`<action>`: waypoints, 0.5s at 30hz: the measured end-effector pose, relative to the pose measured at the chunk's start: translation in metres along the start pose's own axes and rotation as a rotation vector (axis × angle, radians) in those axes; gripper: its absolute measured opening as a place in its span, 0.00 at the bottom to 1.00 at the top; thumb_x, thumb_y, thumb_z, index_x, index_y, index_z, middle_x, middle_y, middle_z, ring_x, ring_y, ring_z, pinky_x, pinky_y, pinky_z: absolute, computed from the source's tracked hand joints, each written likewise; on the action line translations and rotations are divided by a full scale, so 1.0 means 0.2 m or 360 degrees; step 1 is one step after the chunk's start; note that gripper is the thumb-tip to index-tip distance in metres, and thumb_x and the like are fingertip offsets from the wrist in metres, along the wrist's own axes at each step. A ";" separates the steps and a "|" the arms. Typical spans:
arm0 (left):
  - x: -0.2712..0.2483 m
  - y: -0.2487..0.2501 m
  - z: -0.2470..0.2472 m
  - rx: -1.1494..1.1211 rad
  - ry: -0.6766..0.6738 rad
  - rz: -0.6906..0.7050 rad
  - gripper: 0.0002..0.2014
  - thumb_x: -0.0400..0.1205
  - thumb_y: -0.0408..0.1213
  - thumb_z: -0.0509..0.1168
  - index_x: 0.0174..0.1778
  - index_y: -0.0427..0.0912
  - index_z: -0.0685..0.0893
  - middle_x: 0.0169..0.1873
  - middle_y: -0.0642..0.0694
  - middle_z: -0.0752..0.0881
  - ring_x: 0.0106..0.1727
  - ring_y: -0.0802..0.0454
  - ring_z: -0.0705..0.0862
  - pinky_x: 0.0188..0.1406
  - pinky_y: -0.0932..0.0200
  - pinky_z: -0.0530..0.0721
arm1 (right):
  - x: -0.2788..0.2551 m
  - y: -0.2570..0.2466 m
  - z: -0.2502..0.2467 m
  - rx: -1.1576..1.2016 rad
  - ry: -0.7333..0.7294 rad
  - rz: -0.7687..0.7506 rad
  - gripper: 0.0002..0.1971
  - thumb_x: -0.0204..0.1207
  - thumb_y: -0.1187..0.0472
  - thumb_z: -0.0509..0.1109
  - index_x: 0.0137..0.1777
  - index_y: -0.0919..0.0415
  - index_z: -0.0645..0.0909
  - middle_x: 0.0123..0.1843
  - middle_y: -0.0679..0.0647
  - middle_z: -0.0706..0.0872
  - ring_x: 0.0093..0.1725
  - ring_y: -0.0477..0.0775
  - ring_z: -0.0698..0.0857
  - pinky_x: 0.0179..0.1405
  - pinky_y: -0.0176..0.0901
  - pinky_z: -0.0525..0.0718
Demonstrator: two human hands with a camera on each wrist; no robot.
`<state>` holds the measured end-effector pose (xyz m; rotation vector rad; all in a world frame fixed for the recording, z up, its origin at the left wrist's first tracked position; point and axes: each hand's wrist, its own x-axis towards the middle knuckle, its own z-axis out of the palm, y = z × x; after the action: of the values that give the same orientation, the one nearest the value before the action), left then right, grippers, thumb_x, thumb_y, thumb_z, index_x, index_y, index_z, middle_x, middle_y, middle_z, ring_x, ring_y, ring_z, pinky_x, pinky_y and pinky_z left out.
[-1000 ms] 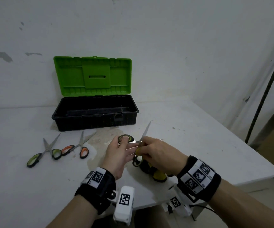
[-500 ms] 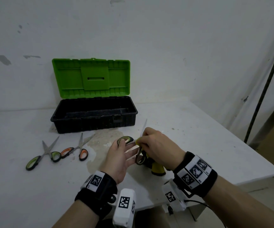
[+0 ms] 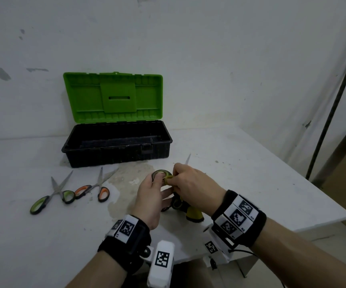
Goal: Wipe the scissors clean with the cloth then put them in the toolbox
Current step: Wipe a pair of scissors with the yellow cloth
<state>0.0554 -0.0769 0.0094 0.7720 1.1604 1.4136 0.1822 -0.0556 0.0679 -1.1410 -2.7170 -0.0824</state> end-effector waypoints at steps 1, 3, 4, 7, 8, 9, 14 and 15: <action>0.00 0.00 0.00 -0.0023 0.0012 0.0002 0.14 0.92 0.42 0.55 0.62 0.41 0.83 0.57 0.39 0.90 0.51 0.41 0.93 0.46 0.45 0.91 | 0.00 0.01 0.00 -0.0022 -0.0031 0.0020 0.10 0.82 0.64 0.64 0.56 0.57 0.87 0.50 0.55 0.77 0.40 0.51 0.75 0.36 0.39 0.68; 0.00 0.00 0.00 -0.0057 0.0035 0.0006 0.13 0.92 0.42 0.56 0.63 0.40 0.83 0.57 0.40 0.90 0.50 0.43 0.93 0.40 0.50 0.90 | 0.00 0.02 -0.01 -0.0048 -0.0042 0.0016 0.10 0.83 0.63 0.63 0.56 0.57 0.86 0.50 0.54 0.77 0.39 0.51 0.77 0.35 0.38 0.68; 0.00 0.00 0.00 -0.0056 0.0041 0.0007 0.13 0.92 0.42 0.56 0.63 0.40 0.83 0.57 0.39 0.90 0.49 0.43 0.93 0.39 0.51 0.90 | 0.00 0.02 -0.02 -0.0039 -0.0025 -0.0003 0.10 0.82 0.63 0.64 0.55 0.58 0.87 0.50 0.55 0.77 0.38 0.52 0.76 0.35 0.38 0.68; 0.00 0.00 0.01 -0.0017 0.0026 0.0012 0.14 0.92 0.42 0.55 0.60 0.41 0.84 0.56 0.39 0.90 0.50 0.42 0.92 0.43 0.47 0.90 | 0.00 0.00 -0.01 -0.0037 -0.0022 -0.0067 0.08 0.81 0.66 0.65 0.52 0.59 0.87 0.48 0.56 0.77 0.36 0.51 0.71 0.33 0.41 0.68; -0.01 0.00 0.01 -0.0016 0.0022 0.0009 0.14 0.92 0.41 0.55 0.59 0.41 0.84 0.56 0.39 0.91 0.49 0.42 0.93 0.44 0.46 0.91 | 0.00 -0.01 -0.01 -0.0039 -0.0043 -0.0061 0.09 0.81 0.66 0.65 0.53 0.59 0.86 0.48 0.56 0.77 0.37 0.51 0.73 0.34 0.40 0.69; -0.01 0.00 0.01 -0.0026 0.0021 0.0003 0.13 0.92 0.41 0.55 0.60 0.41 0.84 0.56 0.39 0.91 0.49 0.42 0.93 0.45 0.45 0.91 | 0.00 0.00 0.00 -0.0022 -0.0055 -0.0029 0.10 0.81 0.65 0.65 0.54 0.58 0.86 0.48 0.55 0.76 0.38 0.52 0.76 0.34 0.40 0.70; 0.00 0.00 -0.02 -0.0068 0.0053 -0.0008 0.13 0.91 0.41 0.57 0.62 0.39 0.82 0.57 0.40 0.90 0.49 0.42 0.94 0.39 0.48 0.91 | -0.01 0.04 -0.01 0.0062 -0.0040 0.0162 0.12 0.84 0.61 0.62 0.57 0.55 0.88 0.50 0.53 0.77 0.43 0.55 0.83 0.41 0.43 0.82; 0.00 0.00 -0.02 -0.0069 0.0048 -0.0003 0.13 0.91 0.41 0.57 0.62 0.39 0.82 0.57 0.40 0.90 0.49 0.41 0.94 0.41 0.46 0.92 | -0.02 0.04 -0.02 0.0085 -0.0006 0.0162 0.12 0.84 0.60 0.61 0.56 0.55 0.88 0.50 0.53 0.78 0.43 0.55 0.83 0.43 0.44 0.83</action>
<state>0.0518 -0.0778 0.0090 0.7212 1.1499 1.4487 0.1907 -0.0531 0.0716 -1.2628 -2.6418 0.0068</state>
